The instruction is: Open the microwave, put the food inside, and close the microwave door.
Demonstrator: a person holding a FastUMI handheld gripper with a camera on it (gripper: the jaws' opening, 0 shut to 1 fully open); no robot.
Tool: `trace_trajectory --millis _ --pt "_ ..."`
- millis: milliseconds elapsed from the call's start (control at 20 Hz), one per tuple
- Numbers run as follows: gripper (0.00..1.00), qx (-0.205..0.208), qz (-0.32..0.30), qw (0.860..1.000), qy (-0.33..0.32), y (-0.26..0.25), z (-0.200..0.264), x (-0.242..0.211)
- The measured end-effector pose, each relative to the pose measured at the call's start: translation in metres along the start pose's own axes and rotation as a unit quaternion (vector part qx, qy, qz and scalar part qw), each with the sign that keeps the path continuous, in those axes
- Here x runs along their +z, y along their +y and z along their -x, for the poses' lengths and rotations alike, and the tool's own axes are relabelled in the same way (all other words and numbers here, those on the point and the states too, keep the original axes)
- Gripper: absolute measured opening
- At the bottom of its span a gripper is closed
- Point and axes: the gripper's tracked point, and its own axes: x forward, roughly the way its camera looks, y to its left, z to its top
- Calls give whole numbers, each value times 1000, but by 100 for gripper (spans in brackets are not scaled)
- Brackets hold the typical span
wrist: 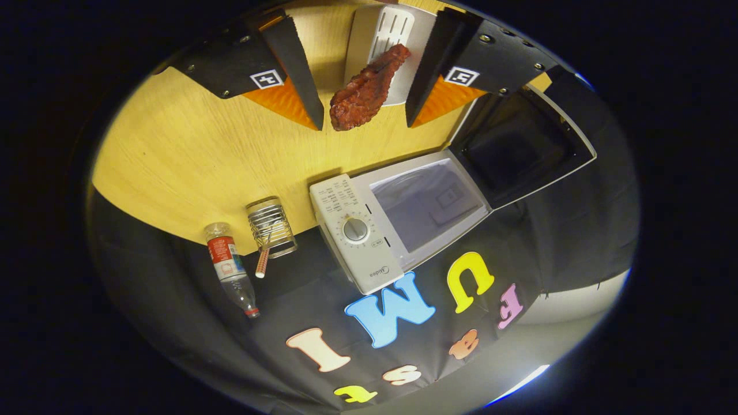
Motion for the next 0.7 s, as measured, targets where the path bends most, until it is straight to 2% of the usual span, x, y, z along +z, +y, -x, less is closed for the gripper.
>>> trace_trajectory --millis 50,200,250,300,500,700 --pt "73 -2 -6 1000 3 -1 -4 -4" --pt "53 -6 -12 1000 11 -6 -4 -13" --pt "35 -9 -16 1000 9 -6 -4 -13" --pt "34 -1 -27 1000 2 -6 8 -3" --pt "12 11 -64 998 -15 5 -1 -2" --pt "12 16 -47 999 -20 22 8 5"
